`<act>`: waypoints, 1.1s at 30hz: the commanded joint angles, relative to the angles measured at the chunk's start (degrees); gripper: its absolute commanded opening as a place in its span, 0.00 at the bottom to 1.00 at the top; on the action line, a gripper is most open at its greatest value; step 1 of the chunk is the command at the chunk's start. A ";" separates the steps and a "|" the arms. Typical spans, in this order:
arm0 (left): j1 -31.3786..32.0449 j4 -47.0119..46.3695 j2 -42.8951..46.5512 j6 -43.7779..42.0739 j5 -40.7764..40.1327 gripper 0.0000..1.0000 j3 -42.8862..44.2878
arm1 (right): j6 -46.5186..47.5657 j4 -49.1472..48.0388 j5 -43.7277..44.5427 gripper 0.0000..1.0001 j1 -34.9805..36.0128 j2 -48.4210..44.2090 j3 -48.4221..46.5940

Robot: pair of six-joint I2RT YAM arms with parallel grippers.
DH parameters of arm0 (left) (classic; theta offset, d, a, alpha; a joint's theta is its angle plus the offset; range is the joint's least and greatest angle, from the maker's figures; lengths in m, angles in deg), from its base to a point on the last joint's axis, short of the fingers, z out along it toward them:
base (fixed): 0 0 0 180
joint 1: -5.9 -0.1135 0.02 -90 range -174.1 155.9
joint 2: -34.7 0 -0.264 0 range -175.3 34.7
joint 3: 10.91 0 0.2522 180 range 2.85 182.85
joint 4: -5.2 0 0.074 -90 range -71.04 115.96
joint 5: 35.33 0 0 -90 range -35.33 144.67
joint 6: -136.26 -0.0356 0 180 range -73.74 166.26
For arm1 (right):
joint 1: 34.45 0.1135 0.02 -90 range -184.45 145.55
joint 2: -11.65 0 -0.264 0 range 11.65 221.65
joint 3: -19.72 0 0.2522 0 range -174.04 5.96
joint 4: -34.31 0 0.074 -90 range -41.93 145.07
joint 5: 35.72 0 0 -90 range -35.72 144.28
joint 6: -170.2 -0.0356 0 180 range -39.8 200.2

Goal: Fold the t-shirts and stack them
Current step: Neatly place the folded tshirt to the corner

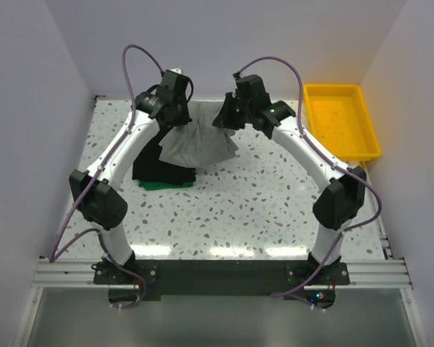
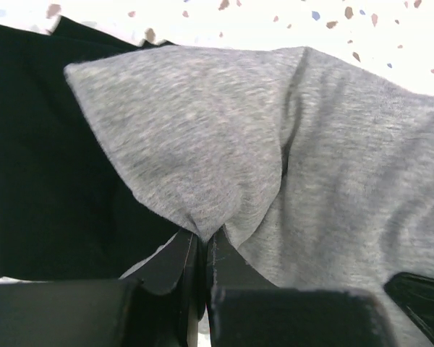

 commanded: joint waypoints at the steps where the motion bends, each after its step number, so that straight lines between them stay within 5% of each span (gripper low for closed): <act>1: -4.58 0.62 3.04 -3.31 2.60 0.00 2.65 | -1.50 -2.20 1.12 0.00 2.75 4.48 -8.91; 12: -14.17 -1.14 3.05 -5.34 6.56 0.00 -0.86 | -1.59 1.76 -0.55 0.00 6.62 20.30 -27.46; 23: -21.81 -6.93 -2.57 -6.04 8.76 0.00 -10.17 | -1.15 -0.70 -2.56 0.00 5.66 25.93 -21.95; 25: -22.78 -8.60 -5.04 -7.01 8.76 0.00 -11.23 | -0.98 -2.11 -3.45 0.12 4.08 26.46 -18.44; 28: -23.66 -9.14 -7.06 -7.45 6.40 0.24 -11.24 | 0.25 -2.73 -5.21 0.36 1.88 26.81 -15.26; 31: -23.75 -8.00 -6.54 -7.36 3.67 0.65 -9.04 | 2.45 -2.20 -4.33 0.62 0.64 24.71 -12.81; 33: -23.67 -8.70 -3.83 -7.19 3.49 0.74 -9.03 | 3.41 -2.29 -2.50 0.70 0.29 22.00 -10.62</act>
